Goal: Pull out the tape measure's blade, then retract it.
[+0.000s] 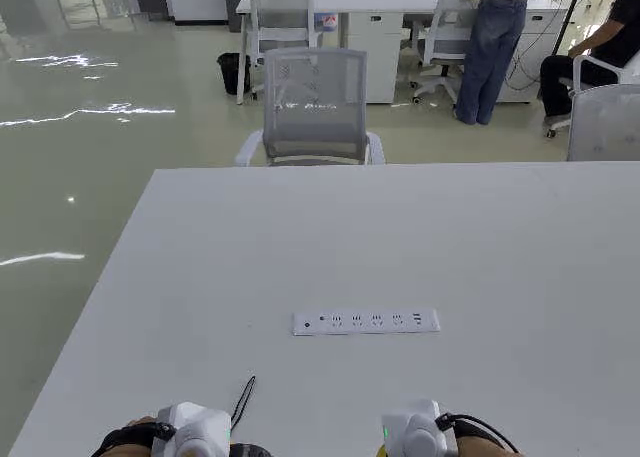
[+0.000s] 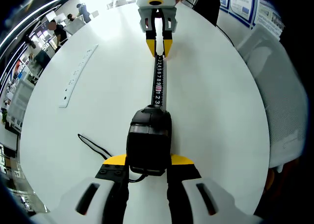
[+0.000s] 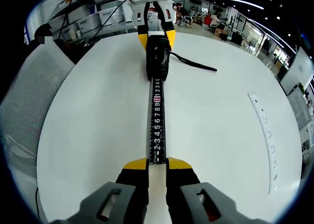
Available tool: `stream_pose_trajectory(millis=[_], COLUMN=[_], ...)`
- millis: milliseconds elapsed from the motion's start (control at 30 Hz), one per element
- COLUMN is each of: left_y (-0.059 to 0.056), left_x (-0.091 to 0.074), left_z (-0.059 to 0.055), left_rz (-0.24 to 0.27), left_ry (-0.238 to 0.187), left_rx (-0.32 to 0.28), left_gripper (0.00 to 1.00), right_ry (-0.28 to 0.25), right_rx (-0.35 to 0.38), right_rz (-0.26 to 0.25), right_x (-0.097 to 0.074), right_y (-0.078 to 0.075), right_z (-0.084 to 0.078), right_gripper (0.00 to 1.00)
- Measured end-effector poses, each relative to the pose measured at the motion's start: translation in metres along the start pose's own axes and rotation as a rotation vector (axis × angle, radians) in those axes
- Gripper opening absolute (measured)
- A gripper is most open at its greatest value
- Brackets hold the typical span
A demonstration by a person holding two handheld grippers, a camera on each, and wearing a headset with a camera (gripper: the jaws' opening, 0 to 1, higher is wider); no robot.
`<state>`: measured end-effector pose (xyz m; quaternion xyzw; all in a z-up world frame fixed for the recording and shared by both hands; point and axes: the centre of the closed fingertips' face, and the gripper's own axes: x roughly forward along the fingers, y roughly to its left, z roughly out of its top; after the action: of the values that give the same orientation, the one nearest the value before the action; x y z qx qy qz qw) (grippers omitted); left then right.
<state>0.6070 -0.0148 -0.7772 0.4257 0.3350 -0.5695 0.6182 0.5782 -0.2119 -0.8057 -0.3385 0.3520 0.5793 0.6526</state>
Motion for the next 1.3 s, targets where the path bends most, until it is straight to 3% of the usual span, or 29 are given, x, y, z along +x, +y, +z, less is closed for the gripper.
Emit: stream_pose_trajectory(millis=[1300], left_y=[0.0], left_x=[-0.001], left_z=[0.0], left_rz=[0.002], left_ry=[0.005], left_rx=[-0.004], left_gripper=[0.25], right_ry=[0.033], right_rx=[-0.009], right_rz=[0.002], right_x=[-0.011], right_y=[0.0], right_z=[-0.019], right_gripper=[0.1])
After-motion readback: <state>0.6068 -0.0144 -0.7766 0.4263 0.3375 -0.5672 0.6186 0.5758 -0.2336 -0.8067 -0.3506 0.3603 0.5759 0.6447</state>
